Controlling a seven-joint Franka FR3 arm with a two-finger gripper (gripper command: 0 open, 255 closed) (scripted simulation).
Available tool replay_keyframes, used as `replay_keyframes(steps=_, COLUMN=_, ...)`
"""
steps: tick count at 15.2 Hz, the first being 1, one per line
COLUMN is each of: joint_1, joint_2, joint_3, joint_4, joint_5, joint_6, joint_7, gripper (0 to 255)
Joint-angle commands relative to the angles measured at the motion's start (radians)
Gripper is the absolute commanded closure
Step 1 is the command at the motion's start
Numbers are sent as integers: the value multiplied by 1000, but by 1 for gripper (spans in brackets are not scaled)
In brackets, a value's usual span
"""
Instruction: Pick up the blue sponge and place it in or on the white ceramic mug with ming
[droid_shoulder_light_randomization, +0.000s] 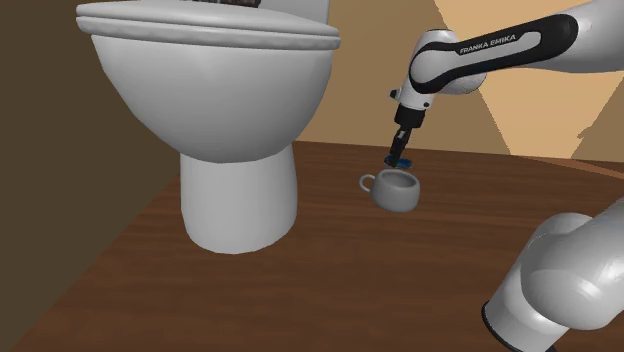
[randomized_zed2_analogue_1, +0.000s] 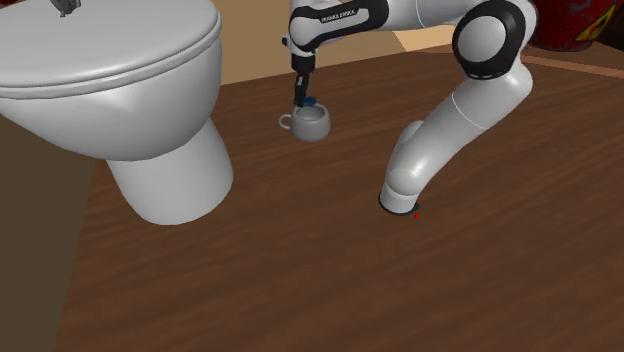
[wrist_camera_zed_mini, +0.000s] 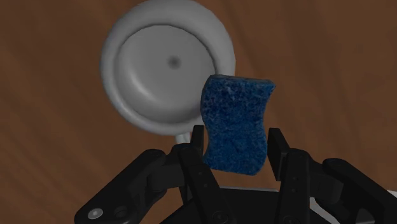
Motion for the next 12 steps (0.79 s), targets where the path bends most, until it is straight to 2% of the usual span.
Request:
replay_keyframes(steps=1, joint_1=-4, joint_2=51, joint_3=-30, joint_4=50, joint_5=4, joint_6=0, joint_7=-41, gripper=255)
replay_keyframes(steps=4, joint_1=-11, joint_2=150, joint_3=-82, joint_4=150, joint_5=23, joint_6=-6, joint_7=-115, gripper=255)
replay_keyframes(steps=12, joint_1=-11, joint_2=182, joint_3=-92, joint_4=70, joint_5=33, joint_6=104, joint_7=-130, gripper=255)
